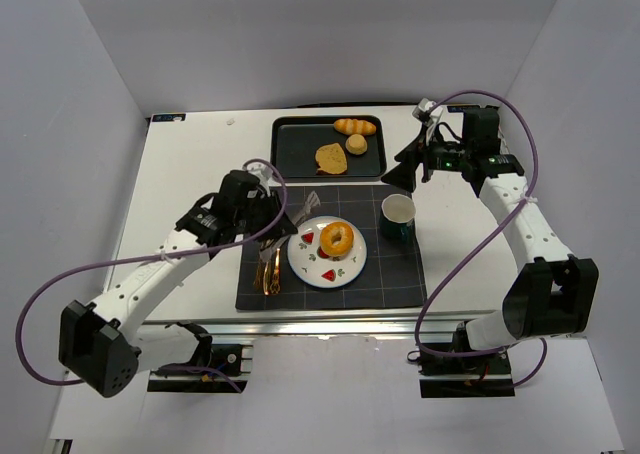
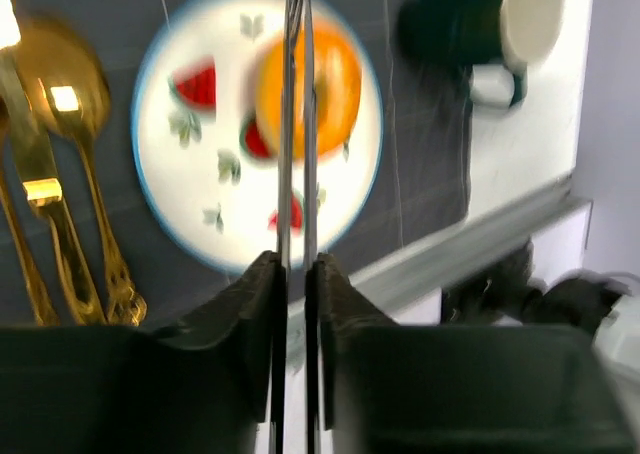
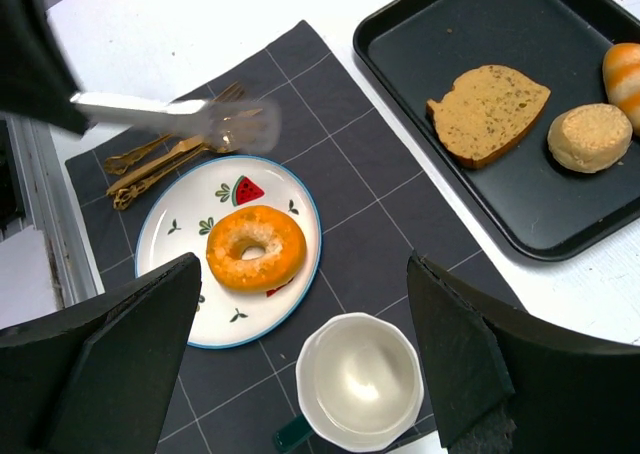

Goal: Place the bread

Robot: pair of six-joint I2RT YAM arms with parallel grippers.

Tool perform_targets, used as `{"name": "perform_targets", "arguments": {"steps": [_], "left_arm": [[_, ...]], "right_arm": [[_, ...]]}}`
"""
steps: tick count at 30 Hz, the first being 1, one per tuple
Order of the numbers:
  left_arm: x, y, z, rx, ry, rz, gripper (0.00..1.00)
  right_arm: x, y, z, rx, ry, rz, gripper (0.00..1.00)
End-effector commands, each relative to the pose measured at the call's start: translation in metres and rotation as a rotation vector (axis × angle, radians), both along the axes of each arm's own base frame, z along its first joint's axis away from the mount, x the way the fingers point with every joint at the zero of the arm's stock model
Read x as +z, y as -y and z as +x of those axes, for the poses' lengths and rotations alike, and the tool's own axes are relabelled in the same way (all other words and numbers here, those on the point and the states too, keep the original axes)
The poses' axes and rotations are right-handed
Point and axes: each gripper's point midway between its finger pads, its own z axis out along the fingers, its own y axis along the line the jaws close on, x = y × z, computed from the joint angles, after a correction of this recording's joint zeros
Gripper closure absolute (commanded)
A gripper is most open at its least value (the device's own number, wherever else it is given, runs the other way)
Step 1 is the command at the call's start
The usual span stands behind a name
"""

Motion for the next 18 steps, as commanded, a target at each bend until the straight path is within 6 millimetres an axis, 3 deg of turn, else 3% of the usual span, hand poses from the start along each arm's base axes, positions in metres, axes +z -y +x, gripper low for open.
{"name": "perform_targets", "arguments": {"steps": [1, 2, 5, 6, 7, 8, 9, 10, 11, 12, 13, 14, 15, 18], "left_arm": [[0.033, -0.002, 0.058, 0.116, 0.159, -0.060, 0.75], [0.033, -0.005, 0.067, 0.135, 0.168, -0.054, 0.78], [0.021, -0.046, 0.102, 0.245, 0.208, 0.049, 0.87], [0.016, -0.076, 0.114, 0.292, 0.230, 0.094, 0.87], [0.015, -0.091, 0.122, 0.306, 0.271, 0.132, 0.85], [0.001, -0.109, 0.122, 0.320, 0.272, 0.198, 0.84], [-0.005, -0.146, 0.128, 0.364, 0.296, 0.304, 0.84], [-0.008, -0.163, 0.133, 0.386, 0.319, 0.340, 0.84], [-0.024, -0.175, 0.130, 0.371, 0.304, 0.359, 0.84], [-0.032, -0.201, 0.131, 0.380, 0.312, 0.418, 0.84], [-0.035, -0.211, 0.137, 0.397, 0.346, 0.431, 0.83], [-0.044, -0.207, 0.136, 0.319, 0.365, 0.434, 0.82], [-0.061, -0.219, 0.131, 0.308, 0.345, 0.462, 0.81], [-0.091, -0.227, 0.133, 0.251, 0.315, 0.532, 0.81]], "right_arm": [[0.016, 0.002, -0.003, 0.000, 0.060, 0.009, 0.12], [0.017, 0.003, -0.002, -0.003, 0.063, 0.009, 0.12], [0.019, 0.003, -0.002, -0.003, 0.070, 0.011, 0.12], [0.020, 0.004, -0.003, -0.004, 0.072, 0.013, 0.12], [0.021, 0.003, -0.004, 0.000, 0.075, 0.016, 0.12], [0.019, 0.003, -0.005, 0.001, 0.070, 0.016, 0.12], [0.019, 0.004, -0.005, 0.000, 0.072, 0.015, 0.12], [0.019, 0.004, -0.006, -0.001, 0.076, 0.014, 0.12], [0.019, 0.004, -0.007, -0.002, 0.076, 0.013, 0.12], [0.017, 0.005, -0.007, -0.001, 0.073, 0.010, 0.12], [0.017, 0.005, -0.008, 0.000, 0.074, 0.009, 0.12], [0.016, 0.005, -0.008, 0.001, 0.072, 0.007, 0.12], [0.015, 0.005, -0.009, 0.003, 0.070, 0.006, 0.12], [0.015, 0.006, -0.007, 0.000, 0.071, 0.000, 0.12]]}}
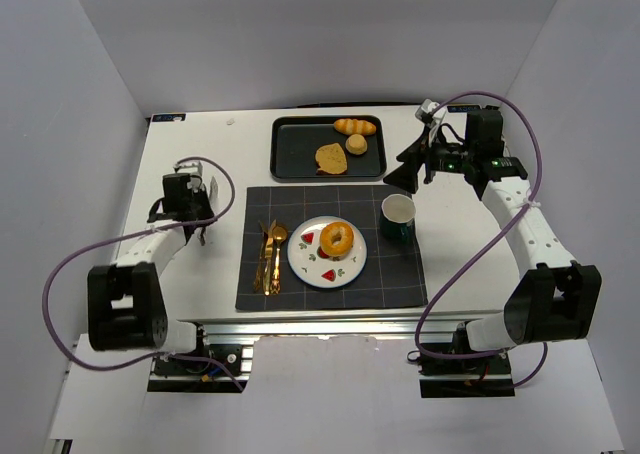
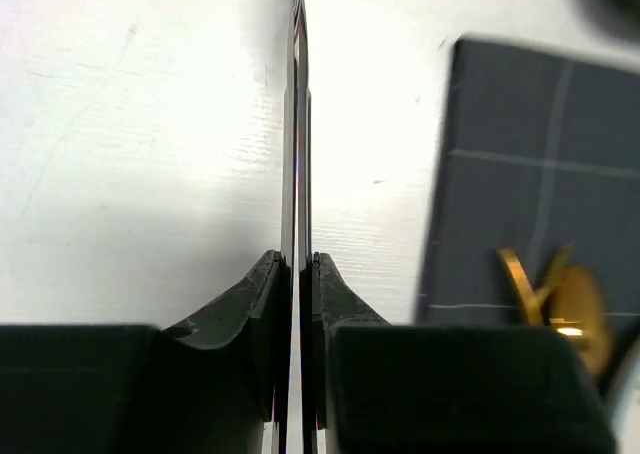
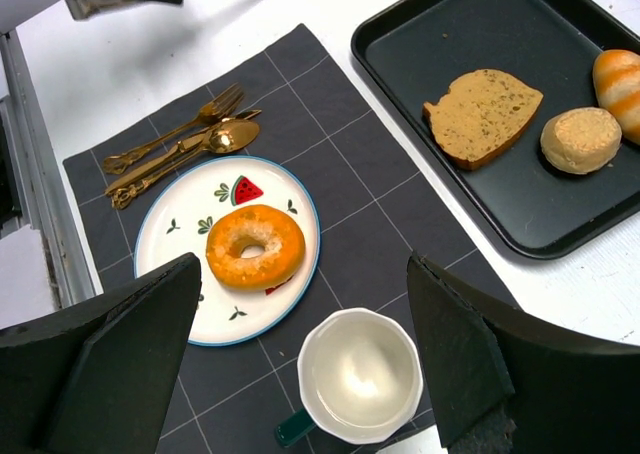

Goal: Place the bread

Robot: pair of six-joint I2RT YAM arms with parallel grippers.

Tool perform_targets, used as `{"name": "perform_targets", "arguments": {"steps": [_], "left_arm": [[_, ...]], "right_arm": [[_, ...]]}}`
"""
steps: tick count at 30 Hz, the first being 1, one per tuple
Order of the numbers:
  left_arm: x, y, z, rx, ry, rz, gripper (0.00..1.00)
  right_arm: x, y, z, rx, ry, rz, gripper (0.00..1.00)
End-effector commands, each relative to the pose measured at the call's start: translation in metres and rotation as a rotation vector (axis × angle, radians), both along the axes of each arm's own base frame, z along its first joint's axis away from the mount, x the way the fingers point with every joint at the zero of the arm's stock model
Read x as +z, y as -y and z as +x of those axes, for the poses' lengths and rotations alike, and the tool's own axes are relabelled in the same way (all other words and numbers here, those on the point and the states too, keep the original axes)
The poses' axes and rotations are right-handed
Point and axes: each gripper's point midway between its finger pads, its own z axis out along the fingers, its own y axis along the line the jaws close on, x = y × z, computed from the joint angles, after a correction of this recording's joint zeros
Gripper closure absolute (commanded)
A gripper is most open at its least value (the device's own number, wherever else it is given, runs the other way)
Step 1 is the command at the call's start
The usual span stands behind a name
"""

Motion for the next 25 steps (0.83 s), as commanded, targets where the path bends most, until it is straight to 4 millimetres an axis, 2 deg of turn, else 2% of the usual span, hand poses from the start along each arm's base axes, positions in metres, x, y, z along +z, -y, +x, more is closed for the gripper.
{"name": "perform_targets", "arguments": {"steps": [1, 2, 3, 4, 9, 11, 12, 13, 15, 16, 18, 21, 22, 25], "left_arm": [[-0.012, -0.003, 0.017, -0.132, 0.039, 0.103, 0.81], [-0.027, -0.005, 0.017, -0.152, -0.001, 0.116, 0.80], [-0.032, -0.005, 0.017, -0.163, -0.014, 0.106, 0.78], [-0.037, -0.005, 0.018, -0.168, -0.027, 0.103, 0.71], [-0.063, -0.013, 0.010, -0.131, -0.093, 0.067, 0.56], [-0.072, -0.014, 0.004, -0.102, -0.129, 0.034, 0.28], [-0.078, -0.014, 0.000, -0.105, -0.158, 0.020, 0.25], [-0.080, -0.013, 0.000, -0.107, -0.165, 0.014, 0.13], [-0.081, -0.015, -0.003, -0.086, -0.175, 0.010, 0.07], [-0.077, -0.016, -0.001, -0.081, -0.163, 0.008, 0.02], [-0.071, -0.016, -0.001, -0.058, -0.146, 0.001, 0.02], [-0.045, -0.018, 0.003, -0.024, -0.090, -0.006, 0.02], [-0.025, -0.018, 0.007, -0.021, -0.034, -0.004, 0.02], [0.011, -0.017, 0.009, 0.009, 0.069, -0.025, 0.02]], "right_arm": [[0.012, 0.003, -0.002, 0.002, 0.055, -0.003, 0.12], [0.012, 0.003, -0.001, 0.001, 0.058, -0.007, 0.12], [0.011, 0.003, -0.001, -0.002, 0.056, -0.011, 0.12], [0.012, 0.005, 0.000, -0.015, 0.061, -0.019, 0.12], [0.011, 0.014, 0.010, -0.121, 0.044, -0.037, 0.11], [0.005, 0.023, 0.019, -0.207, 0.021, -0.058, 0.11], [0.002, 0.029, 0.026, -0.273, -0.010, -0.065, 0.11], [0.001, 0.031, 0.028, -0.302, -0.025, -0.068, 0.11], [-0.003, 0.041, 0.037, -0.402, -0.070, -0.076, 0.11], [-0.004, 0.042, 0.038, -0.419, -0.085, -0.079, 0.11], [-0.005, 0.050, 0.042, -0.476, -0.102, -0.097, 0.11], [-0.002, 0.060, 0.047, -0.564, -0.106, -0.100, 0.11], [-0.002, 0.062, 0.048, -0.576, -0.106, -0.103, 0.10], [0.003, 0.065, 0.050, -0.596, -0.081, -0.108, 0.11]]}}
